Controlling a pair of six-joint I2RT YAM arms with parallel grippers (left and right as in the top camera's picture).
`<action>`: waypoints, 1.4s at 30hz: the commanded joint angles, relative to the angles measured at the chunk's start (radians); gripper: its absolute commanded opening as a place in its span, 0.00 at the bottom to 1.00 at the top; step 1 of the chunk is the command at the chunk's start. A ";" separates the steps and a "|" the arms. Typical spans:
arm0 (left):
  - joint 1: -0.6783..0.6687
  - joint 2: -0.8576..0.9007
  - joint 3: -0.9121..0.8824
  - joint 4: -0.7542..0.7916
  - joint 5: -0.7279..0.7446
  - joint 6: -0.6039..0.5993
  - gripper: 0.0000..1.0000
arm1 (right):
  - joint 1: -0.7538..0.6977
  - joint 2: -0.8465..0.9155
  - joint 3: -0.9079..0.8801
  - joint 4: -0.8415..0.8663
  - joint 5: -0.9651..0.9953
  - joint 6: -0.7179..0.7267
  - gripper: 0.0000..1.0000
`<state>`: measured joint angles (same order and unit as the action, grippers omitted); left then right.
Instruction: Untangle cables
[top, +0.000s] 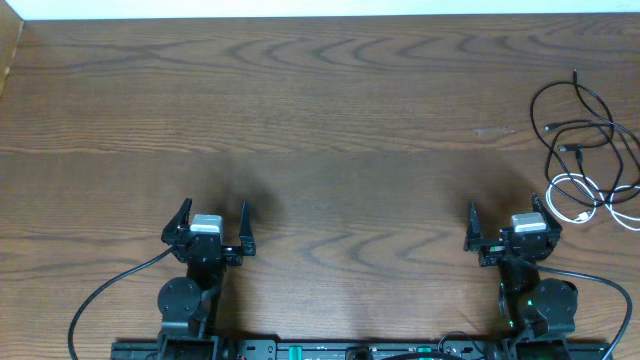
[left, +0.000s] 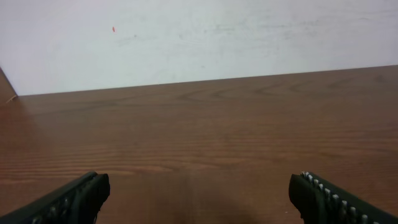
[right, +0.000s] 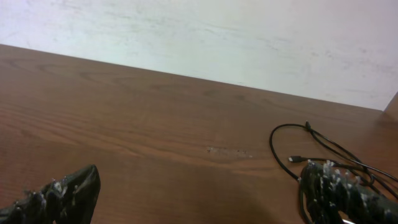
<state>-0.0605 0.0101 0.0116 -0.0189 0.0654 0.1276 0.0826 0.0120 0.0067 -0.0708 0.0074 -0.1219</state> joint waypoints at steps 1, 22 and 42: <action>0.005 -0.008 -0.008 -0.045 0.032 -0.013 0.98 | 0.005 -0.007 -0.001 -0.005 -0.006 -0.014 0.99; 0.005 -0.006 -0.008 -0.045 0.032 -0.012 0.98 | 0.005 -0.007 -0.001 -0.005 -0.006 -0.014 0.99; 0.005 -0.006 -0.008 -0.049 -0.039 -0.122 0.97 | 0.005 -0.007 -0.001 -0.005 -0.006 -0.014 0.99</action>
<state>-0.0605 0.0101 0.0116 -0.0196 0.0528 0.0292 0.0826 0.0120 0.0067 -0.0711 0.0074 -0.1219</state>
